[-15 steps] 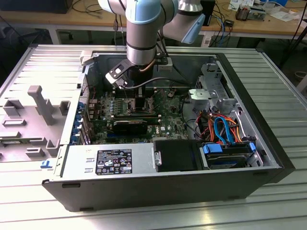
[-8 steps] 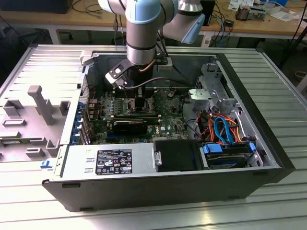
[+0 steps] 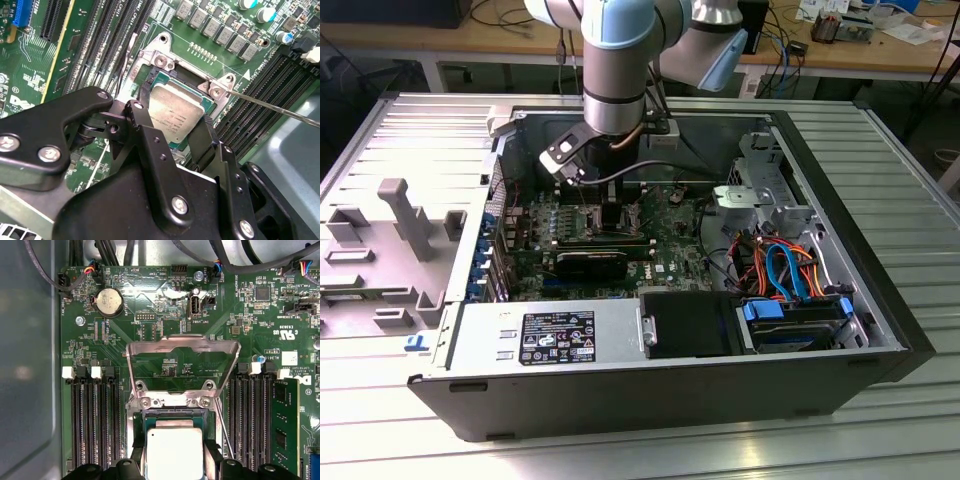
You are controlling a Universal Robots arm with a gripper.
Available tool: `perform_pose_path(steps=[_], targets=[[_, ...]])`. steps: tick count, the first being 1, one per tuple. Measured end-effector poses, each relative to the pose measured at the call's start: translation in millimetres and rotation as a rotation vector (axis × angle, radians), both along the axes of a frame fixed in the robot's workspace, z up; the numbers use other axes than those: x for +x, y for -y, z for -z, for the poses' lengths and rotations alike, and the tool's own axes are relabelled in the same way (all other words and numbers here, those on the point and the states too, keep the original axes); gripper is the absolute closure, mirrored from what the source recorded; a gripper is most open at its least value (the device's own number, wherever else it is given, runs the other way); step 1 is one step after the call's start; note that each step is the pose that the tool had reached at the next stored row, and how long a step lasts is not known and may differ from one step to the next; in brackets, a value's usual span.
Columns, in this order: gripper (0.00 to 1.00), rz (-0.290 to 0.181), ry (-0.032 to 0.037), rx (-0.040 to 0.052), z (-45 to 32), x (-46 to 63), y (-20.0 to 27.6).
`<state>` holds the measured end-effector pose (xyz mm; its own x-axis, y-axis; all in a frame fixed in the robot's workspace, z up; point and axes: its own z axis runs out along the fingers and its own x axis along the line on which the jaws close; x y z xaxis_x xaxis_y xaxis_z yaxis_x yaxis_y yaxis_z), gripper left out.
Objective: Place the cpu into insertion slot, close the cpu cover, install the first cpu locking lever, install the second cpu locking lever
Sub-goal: 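Place the cpu into insertion slot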
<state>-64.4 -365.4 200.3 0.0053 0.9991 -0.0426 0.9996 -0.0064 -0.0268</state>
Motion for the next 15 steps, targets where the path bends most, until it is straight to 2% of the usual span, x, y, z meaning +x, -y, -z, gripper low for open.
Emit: perform_pose_path(steps=[8, 15], targets=[[0.46, 0.001, 0.0001, 0.0001, 0.0, 0.0, -0.2], [0.46, 0.01, -0.0002, 0.0002, 0.0, 1.2, 2.5]])
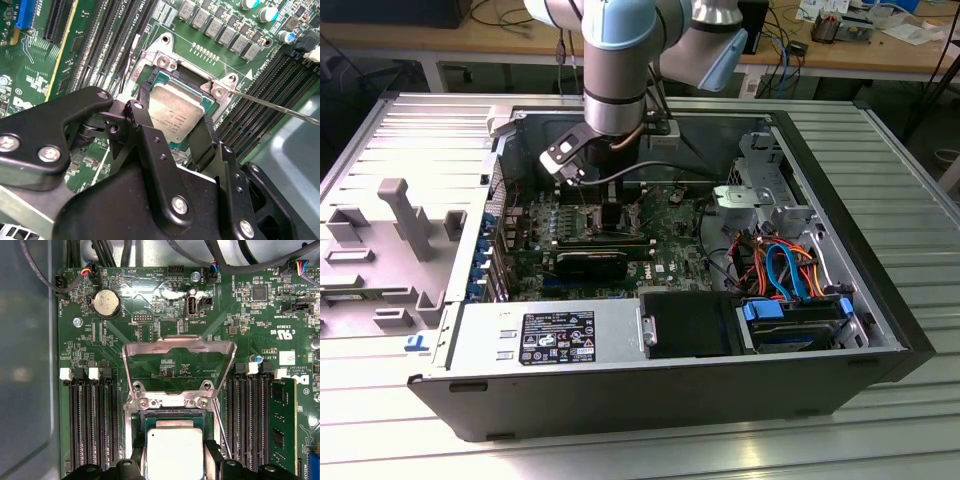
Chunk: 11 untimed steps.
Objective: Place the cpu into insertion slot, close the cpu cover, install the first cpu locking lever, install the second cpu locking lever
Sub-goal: 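Place the cpu into insertion slot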
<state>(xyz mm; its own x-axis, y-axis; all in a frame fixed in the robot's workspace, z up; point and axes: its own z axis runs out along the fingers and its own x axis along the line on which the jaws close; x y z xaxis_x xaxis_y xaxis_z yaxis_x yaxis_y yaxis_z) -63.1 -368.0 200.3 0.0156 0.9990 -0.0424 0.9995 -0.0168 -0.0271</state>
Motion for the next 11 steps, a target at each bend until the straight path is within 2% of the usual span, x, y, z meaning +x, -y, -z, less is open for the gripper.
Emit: perform_pose_path(steps=[4, 8, 11], targets=[[0.46, 0.005, 0.0002, 0.0, 0.1, 2.7, 0.0], [0.46, 0.028, 0.0002, 0.0001, 0.5, 1.1, -0.7], [0.46, 0.029, 0.0002, 0.0, 0.5, 1.0, -0.7]])
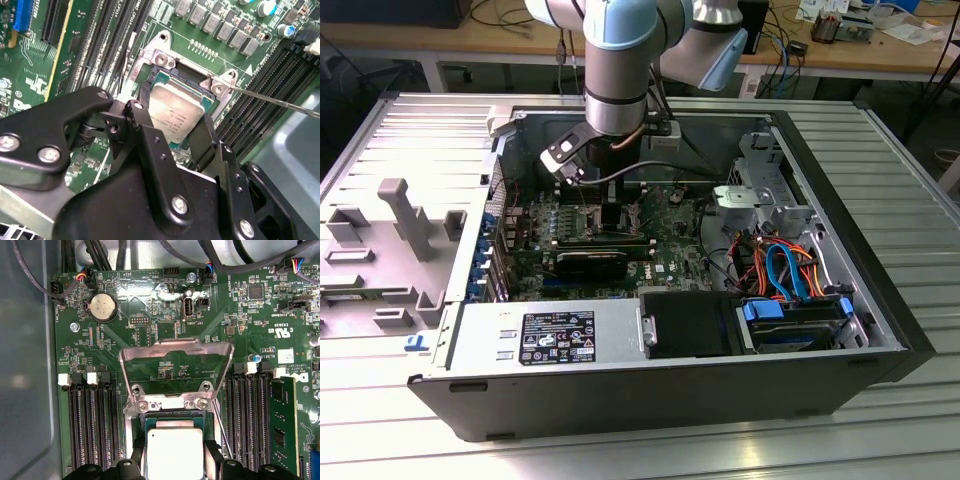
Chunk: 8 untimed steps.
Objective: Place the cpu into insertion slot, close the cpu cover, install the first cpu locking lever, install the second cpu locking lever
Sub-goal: 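Place the cpu into insertion slot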
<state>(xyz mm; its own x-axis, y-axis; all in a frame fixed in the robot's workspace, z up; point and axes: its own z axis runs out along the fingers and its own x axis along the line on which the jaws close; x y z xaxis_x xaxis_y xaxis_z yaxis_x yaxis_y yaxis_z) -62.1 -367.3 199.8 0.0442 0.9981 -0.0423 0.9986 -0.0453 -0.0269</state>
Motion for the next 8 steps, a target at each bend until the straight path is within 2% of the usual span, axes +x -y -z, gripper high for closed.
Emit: perform_pose_path(steps=[8], targets=[[0.46, -0.001, -0.0001, -0.0001, 0.6, -0.8, -2.2]])
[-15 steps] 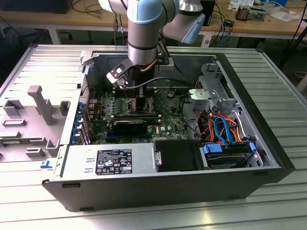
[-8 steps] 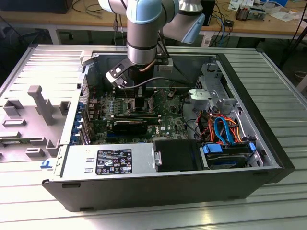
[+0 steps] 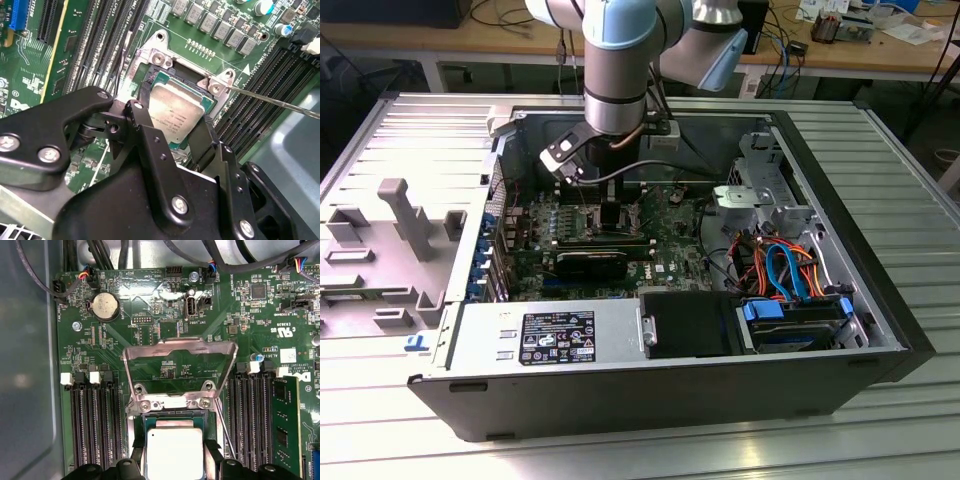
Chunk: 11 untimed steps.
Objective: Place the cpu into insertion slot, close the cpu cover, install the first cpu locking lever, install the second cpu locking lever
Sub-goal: 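Place the cpu into insertion slot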
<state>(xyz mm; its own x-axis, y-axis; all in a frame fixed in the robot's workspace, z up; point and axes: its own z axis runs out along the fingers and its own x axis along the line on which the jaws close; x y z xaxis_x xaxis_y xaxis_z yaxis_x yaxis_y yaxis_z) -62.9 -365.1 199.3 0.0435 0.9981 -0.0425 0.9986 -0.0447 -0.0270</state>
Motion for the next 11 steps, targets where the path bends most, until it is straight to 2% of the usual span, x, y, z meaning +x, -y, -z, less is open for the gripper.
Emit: perform_pose_path(steps=[11], targets=[[0.46, 0.001, 0.0001, -0.0006, 2.4, -0.1, 0.0]])
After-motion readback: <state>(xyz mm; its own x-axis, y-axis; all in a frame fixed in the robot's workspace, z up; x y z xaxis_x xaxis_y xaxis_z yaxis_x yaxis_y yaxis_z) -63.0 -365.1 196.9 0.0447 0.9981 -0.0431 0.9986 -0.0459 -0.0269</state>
